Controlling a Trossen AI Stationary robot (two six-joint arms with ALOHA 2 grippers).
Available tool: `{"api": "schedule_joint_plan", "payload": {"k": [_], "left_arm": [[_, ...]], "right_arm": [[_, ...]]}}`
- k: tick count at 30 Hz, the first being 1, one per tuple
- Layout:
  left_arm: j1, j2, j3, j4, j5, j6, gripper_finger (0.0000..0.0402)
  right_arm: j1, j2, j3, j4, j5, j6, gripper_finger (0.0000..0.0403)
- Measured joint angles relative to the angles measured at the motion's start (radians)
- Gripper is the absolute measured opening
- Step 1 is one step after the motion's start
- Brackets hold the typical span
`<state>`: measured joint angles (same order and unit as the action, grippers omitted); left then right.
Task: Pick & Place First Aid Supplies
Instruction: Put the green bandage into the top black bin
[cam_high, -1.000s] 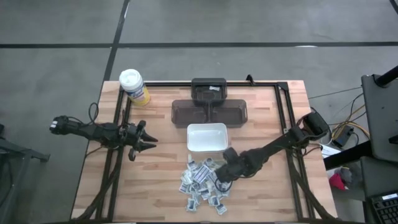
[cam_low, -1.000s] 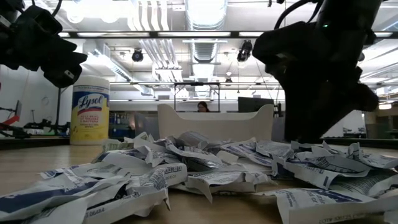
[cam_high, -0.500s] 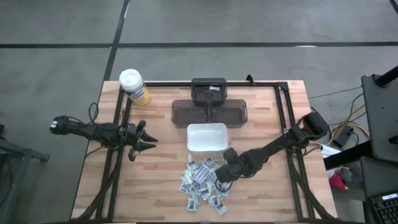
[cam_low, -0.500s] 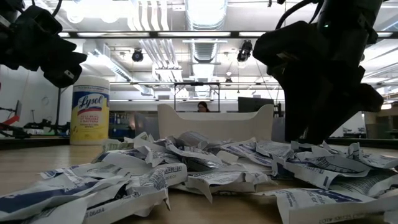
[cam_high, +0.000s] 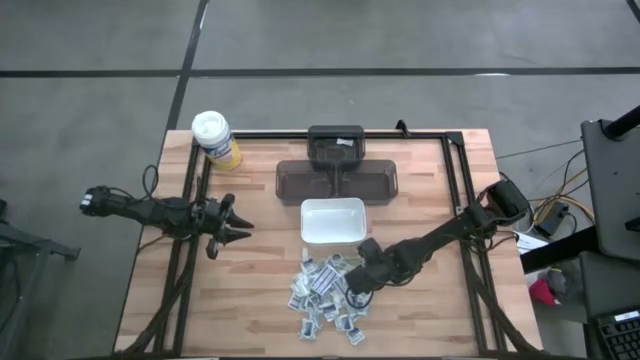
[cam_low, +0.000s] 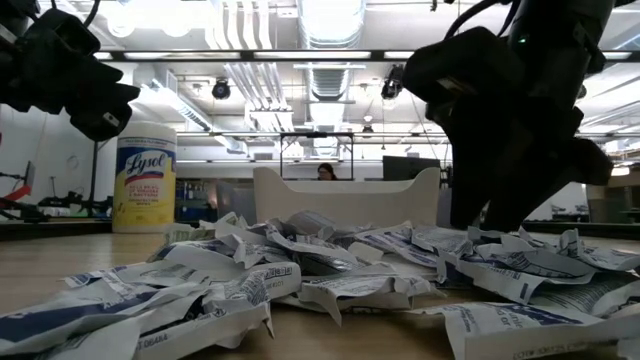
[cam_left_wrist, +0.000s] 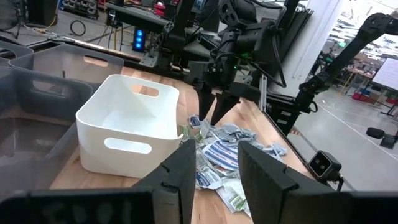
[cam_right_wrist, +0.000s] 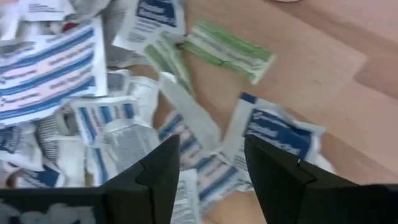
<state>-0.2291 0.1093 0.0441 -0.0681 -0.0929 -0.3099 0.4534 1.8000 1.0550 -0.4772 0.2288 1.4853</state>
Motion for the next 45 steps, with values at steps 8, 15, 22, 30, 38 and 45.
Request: {"api": "schedule_joint_plan", "payload": {"k": [8,15,22,30,38,45], "left_arm": [[0.000,0.000,0.000,0.000,0.000,-0.001,0.0115],[0.000,0.000,0.000,0.000,0.000,-0.002,0.0115],[0.000,0.000,0.000,0.000,-0.001,-0.001,0.0115],[0.000,0.000,0.000,0.000,-0.001,0.002,0.0115],[0.000,0.000,0.000,0.000,-0.001,0.003,0.0115],[0.000,0.000,0.000,0.000,-0.002,0.003,0.0115]], "right_arm": [[0.000,0.002,-0.040,0.042,-0.018,0.004,0.0159],[0.000,0.002,-0.041,0.066,-0.017,-0.002,0.0136],[0.000,0.002,-0.039,0.073,-0.013,-0.011,0.0132],[0.000,0.002,-0.039,0.077,-0.013,-0.014,0.0111],[0.000,0.002,-0.041,0.094,-0.017,-0.042,0.0057],[0.000,0.002,-0.041,0.091,-0.016,-0.057,0.0011]]}}
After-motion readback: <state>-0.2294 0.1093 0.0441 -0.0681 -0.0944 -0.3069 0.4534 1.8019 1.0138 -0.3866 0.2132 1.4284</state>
